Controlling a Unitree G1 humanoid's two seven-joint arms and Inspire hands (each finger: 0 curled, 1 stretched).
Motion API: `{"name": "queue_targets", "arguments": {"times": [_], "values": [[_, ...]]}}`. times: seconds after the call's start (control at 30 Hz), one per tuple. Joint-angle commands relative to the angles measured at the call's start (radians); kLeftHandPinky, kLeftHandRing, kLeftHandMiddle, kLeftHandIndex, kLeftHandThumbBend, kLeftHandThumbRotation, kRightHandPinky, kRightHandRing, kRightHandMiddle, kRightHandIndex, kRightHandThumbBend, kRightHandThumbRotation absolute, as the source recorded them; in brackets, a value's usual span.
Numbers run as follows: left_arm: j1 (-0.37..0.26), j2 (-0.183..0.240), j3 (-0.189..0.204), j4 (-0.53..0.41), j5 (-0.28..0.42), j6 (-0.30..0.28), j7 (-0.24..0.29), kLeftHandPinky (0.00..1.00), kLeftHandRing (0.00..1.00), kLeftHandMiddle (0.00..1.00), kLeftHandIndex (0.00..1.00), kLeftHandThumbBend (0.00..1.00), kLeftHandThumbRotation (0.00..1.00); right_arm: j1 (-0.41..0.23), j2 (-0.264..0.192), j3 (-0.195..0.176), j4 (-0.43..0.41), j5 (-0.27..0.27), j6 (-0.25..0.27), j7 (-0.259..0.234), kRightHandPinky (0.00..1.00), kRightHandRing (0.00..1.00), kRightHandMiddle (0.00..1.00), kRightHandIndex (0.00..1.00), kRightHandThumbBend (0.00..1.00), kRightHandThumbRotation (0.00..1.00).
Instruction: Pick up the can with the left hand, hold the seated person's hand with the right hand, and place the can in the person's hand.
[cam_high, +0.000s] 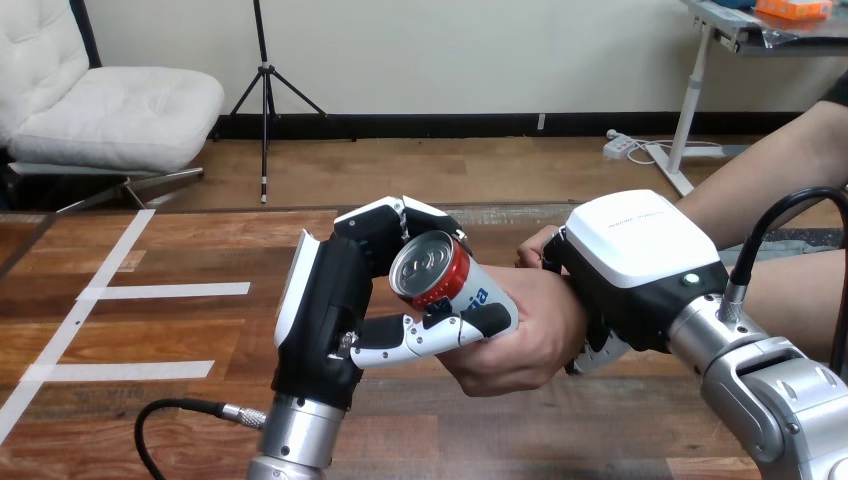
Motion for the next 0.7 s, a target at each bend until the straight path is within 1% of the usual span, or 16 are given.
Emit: {"name": "queue_targets", "arguments": {"times": [0.0, 0.2, 0.67], "values": [[-0.042, -0.018, -0.065, -0.035, 0.016, -0.014, -0.037, 0.34, 0.38, 0.42, 0.45, 0.78, 0.02, -0.071, 0.015, -0.006, 0.036, 0.007, 0.001, -0.035, 0.20, 0.26, 0.35, 0.49, 0.83, 0.00], [-0.042, -0.017, -0.061, -0.032, 0.016, -0.014, -0.036, 0.34, 0.38, 0.42, 0.46, 0.78, 0.02, -0.067, 0.012, -0.008, 0.044, 0.004, -0.010, -0.053, 0.20, 0.26, 0.34, 0.49, 0.83, 0.00], [-0.041, -0.014, -0.057, -0.029, 0.016, -0.014, -0.033, 0.34, 0.39, 0.43, 0.46, 0.78, 0.02, -0.065, 0.011, -0.016, 0.048, 0.009, -0.007, -0.049, 0.19, 0.26, 0.34, 0.49, 0.81, 0.00]]}}
